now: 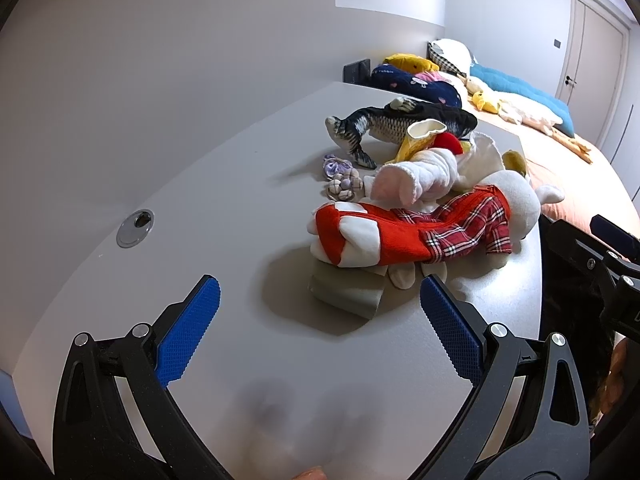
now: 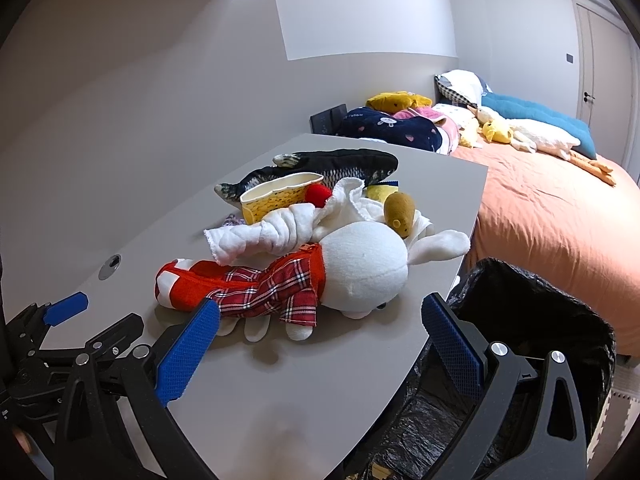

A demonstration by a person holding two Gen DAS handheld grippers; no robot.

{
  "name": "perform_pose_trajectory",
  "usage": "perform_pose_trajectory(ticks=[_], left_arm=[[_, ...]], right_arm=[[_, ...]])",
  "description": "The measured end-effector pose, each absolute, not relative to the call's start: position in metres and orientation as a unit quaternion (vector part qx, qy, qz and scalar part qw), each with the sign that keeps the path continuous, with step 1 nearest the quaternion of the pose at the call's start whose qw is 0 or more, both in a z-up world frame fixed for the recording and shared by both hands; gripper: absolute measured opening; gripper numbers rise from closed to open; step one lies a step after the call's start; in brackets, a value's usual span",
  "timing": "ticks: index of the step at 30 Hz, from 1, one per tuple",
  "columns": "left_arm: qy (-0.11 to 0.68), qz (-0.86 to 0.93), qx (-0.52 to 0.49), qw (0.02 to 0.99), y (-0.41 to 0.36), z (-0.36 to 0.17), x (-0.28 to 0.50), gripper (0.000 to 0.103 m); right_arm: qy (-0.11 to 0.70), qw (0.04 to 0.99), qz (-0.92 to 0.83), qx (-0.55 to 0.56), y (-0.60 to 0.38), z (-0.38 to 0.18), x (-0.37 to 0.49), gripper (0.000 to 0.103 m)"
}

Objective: Collect trash

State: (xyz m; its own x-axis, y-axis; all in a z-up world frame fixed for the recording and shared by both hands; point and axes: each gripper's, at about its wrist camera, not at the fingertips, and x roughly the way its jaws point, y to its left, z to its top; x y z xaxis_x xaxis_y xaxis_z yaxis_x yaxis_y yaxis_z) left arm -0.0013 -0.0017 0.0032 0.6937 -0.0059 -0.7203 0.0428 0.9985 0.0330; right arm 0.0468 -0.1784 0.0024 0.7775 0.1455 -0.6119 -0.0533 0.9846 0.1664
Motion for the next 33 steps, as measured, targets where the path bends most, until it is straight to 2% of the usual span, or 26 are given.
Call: perform_pose_trajectory(ticks=[33], left_arm=[[0.392, -0.014, 0.026, 0.92, -0.0034, 0.004, -0.002, 0.097]], right_arm=[[0.33, 0.94, 0.053, 0.067, -0.1797, 0.0028, 0.0454, 0.1]])
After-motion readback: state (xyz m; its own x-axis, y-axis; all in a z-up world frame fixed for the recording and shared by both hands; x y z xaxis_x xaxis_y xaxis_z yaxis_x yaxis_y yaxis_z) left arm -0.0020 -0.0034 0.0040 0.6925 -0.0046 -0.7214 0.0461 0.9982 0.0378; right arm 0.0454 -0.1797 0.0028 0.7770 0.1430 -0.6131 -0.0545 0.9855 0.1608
